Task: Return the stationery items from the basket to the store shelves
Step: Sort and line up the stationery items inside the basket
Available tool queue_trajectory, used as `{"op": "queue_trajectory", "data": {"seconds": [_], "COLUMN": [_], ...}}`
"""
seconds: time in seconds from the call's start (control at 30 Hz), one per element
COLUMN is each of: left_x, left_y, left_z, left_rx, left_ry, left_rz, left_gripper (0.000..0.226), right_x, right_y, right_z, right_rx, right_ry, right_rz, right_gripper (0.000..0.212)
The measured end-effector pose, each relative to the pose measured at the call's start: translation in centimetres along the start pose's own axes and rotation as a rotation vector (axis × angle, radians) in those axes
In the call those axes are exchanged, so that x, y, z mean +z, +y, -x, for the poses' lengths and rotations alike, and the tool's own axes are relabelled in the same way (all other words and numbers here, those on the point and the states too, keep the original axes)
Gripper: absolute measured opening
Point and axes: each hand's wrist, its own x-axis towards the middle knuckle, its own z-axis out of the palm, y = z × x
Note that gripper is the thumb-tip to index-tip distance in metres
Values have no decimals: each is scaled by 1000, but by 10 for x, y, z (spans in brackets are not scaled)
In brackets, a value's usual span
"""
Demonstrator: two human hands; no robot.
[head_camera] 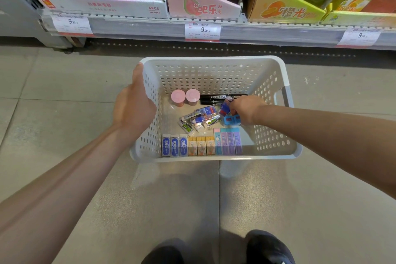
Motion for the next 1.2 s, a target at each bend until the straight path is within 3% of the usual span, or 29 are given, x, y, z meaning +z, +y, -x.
{"op": "queue_trajectory", "data": {"seconds": [0.33, 0.43, 0.57, 0.83, 1.2], "left_x": [0, 1, 0, 1, 3], "left_y": [0, -1, -1, -2, -3], "left_z": [-1, -2, -3, -2, -2], "left_rx": [-7, -14, -9, -12, -1], "left_ry": [0, -2, -4, -6, -1], "left_rz": [-23, -17, -11, -14, -11], "left_gripper": [69, 69, 70, 69, 69], "right_x": [-10, -27, -42, -20, -4], "right_y": [0, 5, 12, -6, -3], "right_z": [3, 9, 13, 10, 0], "right_rx": [-56, -94, -15, -4, 7], "right_ry": [-103, -95, -44, -101, -44], "right_rz": [58, 80, 186, 350, 394], "right_gripper": [53, 38, 23, 44, 37]}}
